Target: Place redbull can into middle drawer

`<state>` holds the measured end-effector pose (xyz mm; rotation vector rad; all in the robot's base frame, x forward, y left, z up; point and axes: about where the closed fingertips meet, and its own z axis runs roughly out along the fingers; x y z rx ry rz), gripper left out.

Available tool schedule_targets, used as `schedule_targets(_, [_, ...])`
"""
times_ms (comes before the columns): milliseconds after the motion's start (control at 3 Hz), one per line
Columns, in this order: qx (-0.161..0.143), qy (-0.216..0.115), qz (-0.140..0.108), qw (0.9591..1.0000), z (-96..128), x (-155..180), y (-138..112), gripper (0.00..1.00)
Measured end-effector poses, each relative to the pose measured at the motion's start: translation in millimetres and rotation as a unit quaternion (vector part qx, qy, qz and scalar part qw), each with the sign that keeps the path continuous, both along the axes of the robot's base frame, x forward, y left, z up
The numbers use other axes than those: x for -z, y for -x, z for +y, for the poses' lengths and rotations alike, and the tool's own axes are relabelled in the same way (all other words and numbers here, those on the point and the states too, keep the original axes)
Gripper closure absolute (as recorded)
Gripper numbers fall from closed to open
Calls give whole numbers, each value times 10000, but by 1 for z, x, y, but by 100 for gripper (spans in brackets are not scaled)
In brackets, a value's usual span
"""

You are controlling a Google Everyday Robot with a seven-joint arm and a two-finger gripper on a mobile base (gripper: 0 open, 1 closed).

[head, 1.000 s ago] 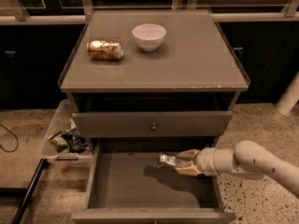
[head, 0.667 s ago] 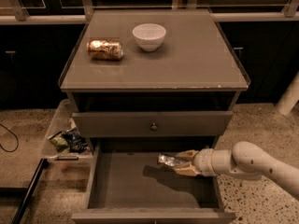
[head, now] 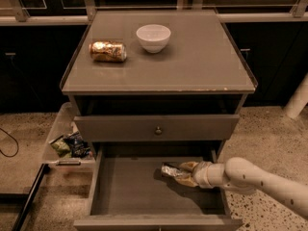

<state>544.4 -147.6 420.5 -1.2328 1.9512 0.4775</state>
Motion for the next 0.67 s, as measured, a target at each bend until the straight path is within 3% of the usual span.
schedule_targets(667, [37, 221, -293, 9993, 8, 35, -12, 100])
